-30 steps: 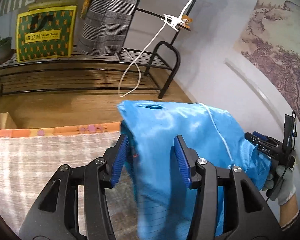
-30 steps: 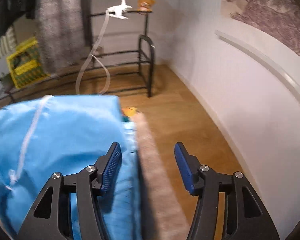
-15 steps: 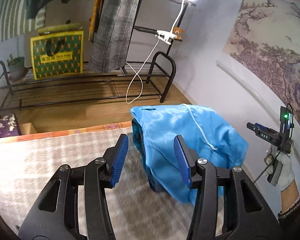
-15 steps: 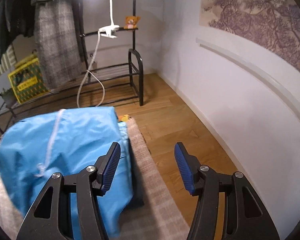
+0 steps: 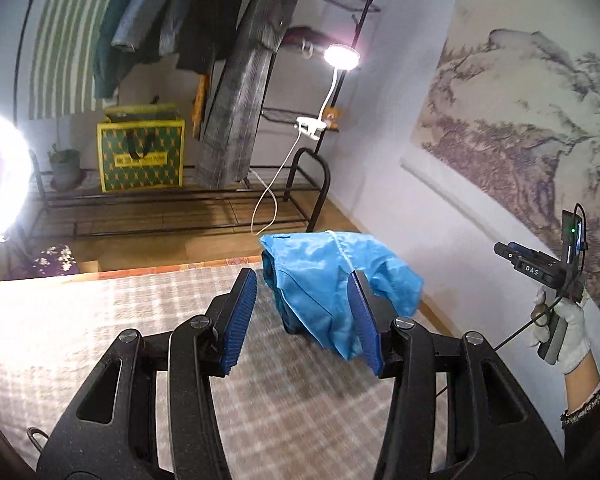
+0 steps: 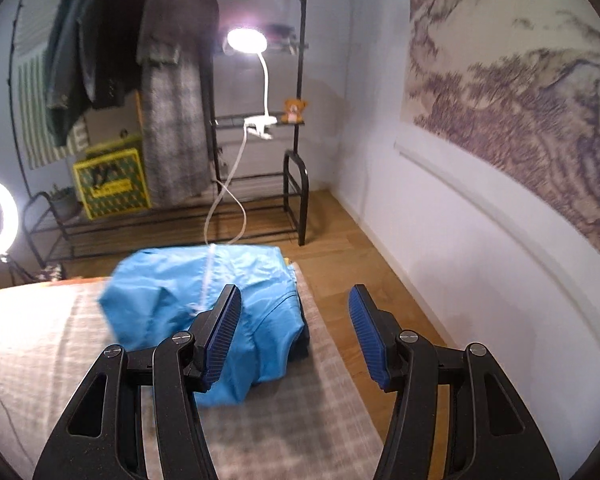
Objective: Fold large clothes
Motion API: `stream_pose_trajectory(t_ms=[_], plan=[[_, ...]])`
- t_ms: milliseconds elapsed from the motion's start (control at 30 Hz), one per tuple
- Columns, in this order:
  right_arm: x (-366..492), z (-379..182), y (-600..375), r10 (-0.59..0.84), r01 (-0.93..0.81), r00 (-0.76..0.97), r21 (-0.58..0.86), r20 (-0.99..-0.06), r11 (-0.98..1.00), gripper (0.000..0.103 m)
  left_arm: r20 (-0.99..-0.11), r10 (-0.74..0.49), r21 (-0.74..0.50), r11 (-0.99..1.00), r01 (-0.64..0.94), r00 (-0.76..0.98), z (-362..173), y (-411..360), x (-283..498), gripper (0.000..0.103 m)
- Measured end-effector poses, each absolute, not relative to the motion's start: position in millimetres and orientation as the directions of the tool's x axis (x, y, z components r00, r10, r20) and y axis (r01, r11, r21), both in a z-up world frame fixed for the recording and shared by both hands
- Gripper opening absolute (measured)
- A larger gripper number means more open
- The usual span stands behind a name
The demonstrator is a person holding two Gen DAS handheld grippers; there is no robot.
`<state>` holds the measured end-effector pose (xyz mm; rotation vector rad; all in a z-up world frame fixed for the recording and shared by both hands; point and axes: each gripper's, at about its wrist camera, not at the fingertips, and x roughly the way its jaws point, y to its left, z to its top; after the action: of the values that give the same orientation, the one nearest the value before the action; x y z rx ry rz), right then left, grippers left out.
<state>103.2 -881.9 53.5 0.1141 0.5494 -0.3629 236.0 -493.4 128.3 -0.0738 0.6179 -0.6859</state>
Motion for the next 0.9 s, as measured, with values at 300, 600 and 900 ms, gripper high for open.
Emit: stream_pose_trajectory(t_ms=[300, 600, 900], plan=[[-6, 103, -837, -0.305, 0.364, 0.841, 0.05, -0.448, 0.93, 0.061, -0.464, -0.653, -0.242, 0.744, 0.623, 0.599, 185, -427, 129, 0.049], [-67, 94, -786, -0.292, 0.362, 0.838, 0.07, -0.46, 0.929, 0.074, -0.444, -0.682, -0.22, 0.712, 0.667, 0.581, 209, -376, 34, 0.067], [-78, 42, -717, -0.26, 0.335, 0.828, 0.067, -0.498, 0.94, 0.08, -0.487, -0.657, -0.189, 0.723, 0.665, 0.576, 167, -350, -6, 0.086]])
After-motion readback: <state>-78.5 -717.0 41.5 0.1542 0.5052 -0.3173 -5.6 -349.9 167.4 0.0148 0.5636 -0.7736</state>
